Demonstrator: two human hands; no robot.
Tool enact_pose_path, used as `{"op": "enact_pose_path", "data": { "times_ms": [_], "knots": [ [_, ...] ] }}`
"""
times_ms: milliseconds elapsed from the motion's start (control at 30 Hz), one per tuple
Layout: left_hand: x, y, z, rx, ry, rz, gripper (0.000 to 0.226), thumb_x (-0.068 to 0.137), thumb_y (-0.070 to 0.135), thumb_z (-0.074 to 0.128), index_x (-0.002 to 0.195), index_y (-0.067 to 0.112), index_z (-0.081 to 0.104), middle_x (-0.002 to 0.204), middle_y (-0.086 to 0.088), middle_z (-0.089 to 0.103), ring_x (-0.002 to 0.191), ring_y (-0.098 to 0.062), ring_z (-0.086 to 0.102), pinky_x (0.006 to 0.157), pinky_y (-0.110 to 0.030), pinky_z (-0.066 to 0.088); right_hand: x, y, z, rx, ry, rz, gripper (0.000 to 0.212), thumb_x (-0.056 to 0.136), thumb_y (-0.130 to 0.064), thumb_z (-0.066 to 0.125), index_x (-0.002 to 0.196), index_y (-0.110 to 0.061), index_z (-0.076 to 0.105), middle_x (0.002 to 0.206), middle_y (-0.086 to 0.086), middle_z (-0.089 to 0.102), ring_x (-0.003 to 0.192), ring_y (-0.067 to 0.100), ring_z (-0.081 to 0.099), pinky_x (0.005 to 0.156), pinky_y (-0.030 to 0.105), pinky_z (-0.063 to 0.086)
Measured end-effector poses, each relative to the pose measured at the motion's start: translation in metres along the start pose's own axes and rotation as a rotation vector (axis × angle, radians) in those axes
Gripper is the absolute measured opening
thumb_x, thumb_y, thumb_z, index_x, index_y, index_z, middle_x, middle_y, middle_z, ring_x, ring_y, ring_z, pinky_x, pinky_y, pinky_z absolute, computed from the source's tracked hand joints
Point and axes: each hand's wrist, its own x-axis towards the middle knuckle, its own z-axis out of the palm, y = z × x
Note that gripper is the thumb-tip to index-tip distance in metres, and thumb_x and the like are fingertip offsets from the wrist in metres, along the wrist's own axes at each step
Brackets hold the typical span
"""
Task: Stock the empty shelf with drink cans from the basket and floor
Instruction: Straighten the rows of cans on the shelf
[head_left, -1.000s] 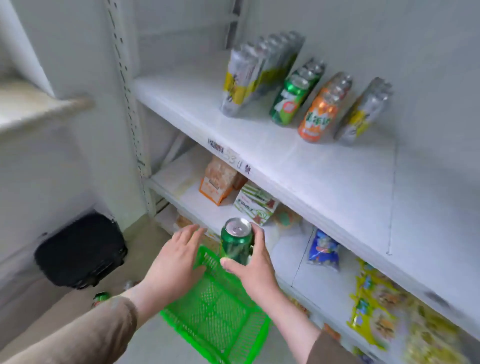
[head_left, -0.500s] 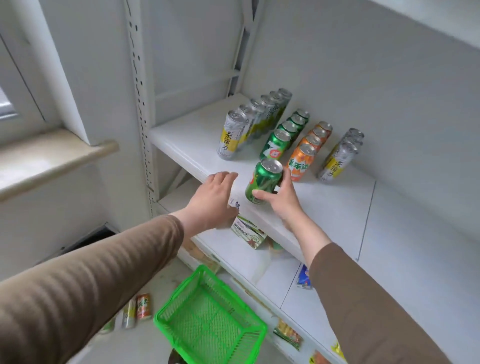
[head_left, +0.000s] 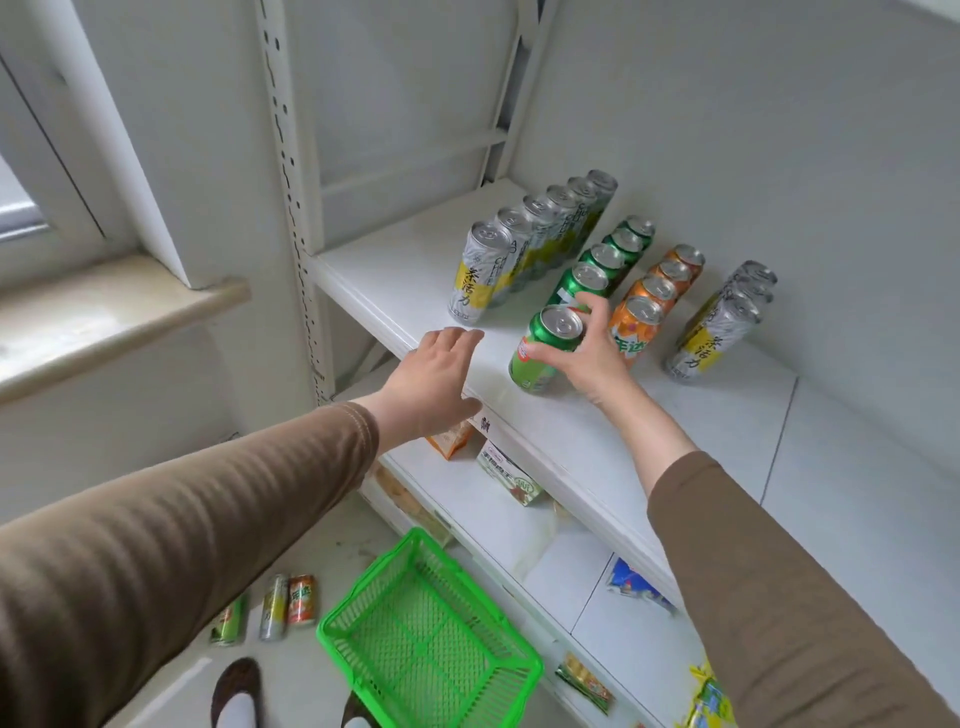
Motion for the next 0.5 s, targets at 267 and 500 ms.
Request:
{"op": "enact_pose_path", "data": {
  "times_ms": [267, 500],
  "knots": [
    [0.015, 0.003, 0.006, 0.006, -0.038, -0.01, 0.091, 0.081, 0.038, 0.069, 0.153, 0.017, 0.017, 0.153, -0.01, 0.029, 0.139, -0.031, 0.027, 0.112, -0.046, 0.033, -0.018, -0.012, 0.033, -0.273, 0.255, 0.116, 0.1, 0.058, -0.066, 0.086, 0.129, -0.019, 0.034, 0.13, 0.005, 0.062, 0.114, 0.03, 0.062, 0.084, 0.036, 0.047],
    [0.023, 0.0, 0.016, -0.013, -0.051, 0.014, 0.09, 0.081, 0.038, 0.069, 0.152, 0.016, 0.018, 0.151, -0.01, 0.03, 0.137, -0.03, 0.029, 0.11, -0.044, 0.034, -0.002, 0.001, 0.034, -0.156, 0.264, 0.103, 0.078, 0.069, -0.046, 0.087, 0.129, -0.023, 0.044, 0.132, 0.005, 0.048, 0.12, 0.027, 0.053, 0.094, 0.038, 0.047]
  ]
}}
